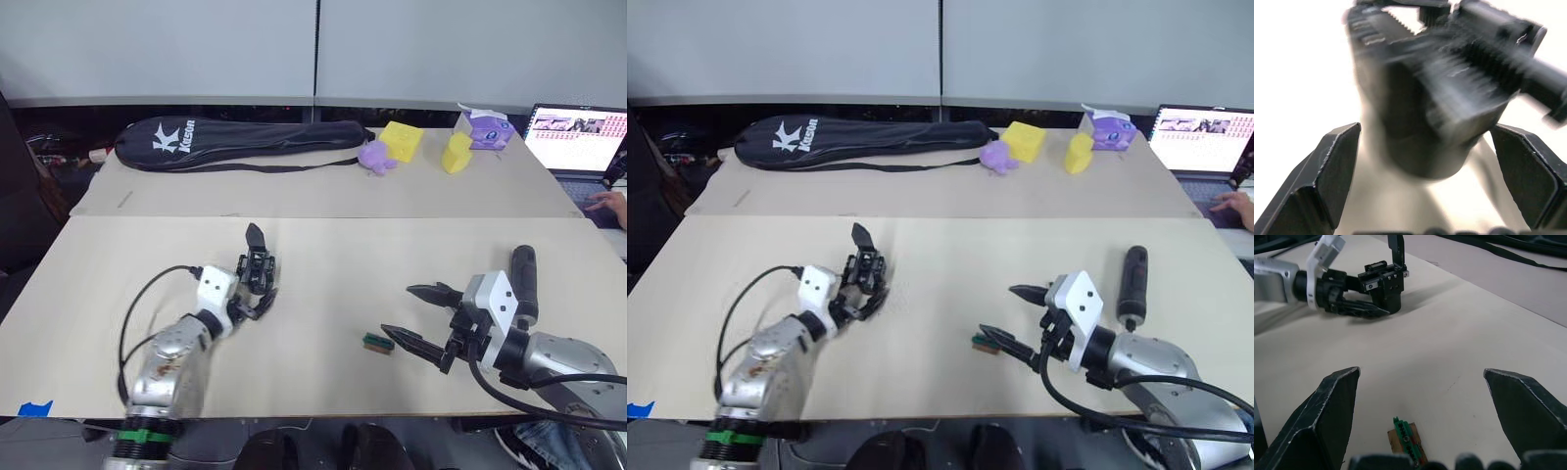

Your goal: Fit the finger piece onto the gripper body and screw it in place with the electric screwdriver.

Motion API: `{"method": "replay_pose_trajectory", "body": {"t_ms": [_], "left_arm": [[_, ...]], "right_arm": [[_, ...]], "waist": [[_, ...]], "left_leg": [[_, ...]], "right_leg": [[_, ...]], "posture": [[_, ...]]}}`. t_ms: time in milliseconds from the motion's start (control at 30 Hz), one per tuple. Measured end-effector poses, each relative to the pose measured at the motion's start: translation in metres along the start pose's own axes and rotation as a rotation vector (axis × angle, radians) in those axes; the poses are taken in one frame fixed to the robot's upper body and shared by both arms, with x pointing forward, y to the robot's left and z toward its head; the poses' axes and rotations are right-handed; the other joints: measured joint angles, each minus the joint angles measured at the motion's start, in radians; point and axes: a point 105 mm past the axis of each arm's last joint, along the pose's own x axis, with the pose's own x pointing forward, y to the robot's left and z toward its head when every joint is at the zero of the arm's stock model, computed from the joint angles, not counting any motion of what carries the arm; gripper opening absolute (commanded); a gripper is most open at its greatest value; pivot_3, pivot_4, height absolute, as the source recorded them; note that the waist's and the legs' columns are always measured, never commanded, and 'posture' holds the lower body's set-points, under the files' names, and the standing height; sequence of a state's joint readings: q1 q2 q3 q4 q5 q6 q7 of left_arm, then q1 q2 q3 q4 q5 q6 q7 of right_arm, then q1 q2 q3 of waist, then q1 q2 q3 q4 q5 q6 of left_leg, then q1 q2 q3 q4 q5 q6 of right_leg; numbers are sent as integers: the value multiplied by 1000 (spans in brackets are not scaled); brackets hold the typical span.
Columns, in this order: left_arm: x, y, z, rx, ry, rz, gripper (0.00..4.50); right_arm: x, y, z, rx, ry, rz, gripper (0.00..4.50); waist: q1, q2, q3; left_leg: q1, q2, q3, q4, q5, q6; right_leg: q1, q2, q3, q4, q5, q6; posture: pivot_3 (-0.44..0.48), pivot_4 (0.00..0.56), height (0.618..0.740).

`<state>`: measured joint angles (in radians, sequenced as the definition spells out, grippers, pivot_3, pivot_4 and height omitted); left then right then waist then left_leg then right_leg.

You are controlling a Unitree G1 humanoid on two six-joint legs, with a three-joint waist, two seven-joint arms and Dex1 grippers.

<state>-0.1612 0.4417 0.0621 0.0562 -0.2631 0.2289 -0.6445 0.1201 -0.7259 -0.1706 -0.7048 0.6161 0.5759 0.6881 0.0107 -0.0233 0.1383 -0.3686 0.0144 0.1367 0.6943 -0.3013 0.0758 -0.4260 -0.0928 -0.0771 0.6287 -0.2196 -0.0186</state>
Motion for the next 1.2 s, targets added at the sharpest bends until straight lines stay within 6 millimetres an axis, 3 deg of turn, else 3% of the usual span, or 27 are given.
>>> {"method": "replay_pose_trajectory", "body": {"t_ms": [200, 500, 633, 667, 933, 1067, 1200], "left_arm": [[2, 1, 7, 45, 10, -170, 4481], [26, 2, 17, 87, -11, -283, 4481], [30, 3, 14, 83, -18, -293, 2707], [30, 2, 15, 83, -29, -296, 2506], [30, -17, 11, 13, -90, -170, 2526], [34, -23, 17, -49, -93, -30, 2526], [33, -30, 23, -51, -96, -13, 2526]], "right_arm": [[2, 1, 0, -13, 4, 13, 4500], [1, 2, -1, -10, 9, 9, 4500], [1, 1, -1, -12, 9, 0, 4500], [1, 1, -1, -13, 9, -1, 4500], [1, 4, -1, -14, 6, -14, 4500], [2, 5, 2, -31, -7, -32, 4500], [6, 4, 5, -22, -35, -54, 4500]], "waist": [[5, 0, 0], [0, 0, 0], [0, 0, 0], [0, 0, 0], [8, -1, 0], [9, -2, 1], [3, -2, 1]], "left_leg": [[-1, -1, 0, 0, 0, 0], [-1, 0, 0, 1, 0, 1], [-1, 0, 0, 1, 0, 1], [-1, 0, 0, 1, 0, 1], [-2, -1, -1, 2, 0, 1], [-2, -1, -2, 2, 0, 1], [-2, 0, -1, 2, 0, 1]], "right_leg": [[0, -1, -1, -2, 0, 0], [1, 0, -1, -1, 0, 0], [0, 0, -1, -1, 0, 0], [0, 0, -1, -1, 0, 0], [1, -1, -1, -2, 1, 1], [1, -1, -1, -2, 1, 2], [1, 0, -1, -1, 1, 1]], "posture": [[0, 150, 740], [0, 150, 740], [0, 150, 740], [0, 150, 740], [0, 150, 740], [0, 150, 740], [0, 150, 740]]}}
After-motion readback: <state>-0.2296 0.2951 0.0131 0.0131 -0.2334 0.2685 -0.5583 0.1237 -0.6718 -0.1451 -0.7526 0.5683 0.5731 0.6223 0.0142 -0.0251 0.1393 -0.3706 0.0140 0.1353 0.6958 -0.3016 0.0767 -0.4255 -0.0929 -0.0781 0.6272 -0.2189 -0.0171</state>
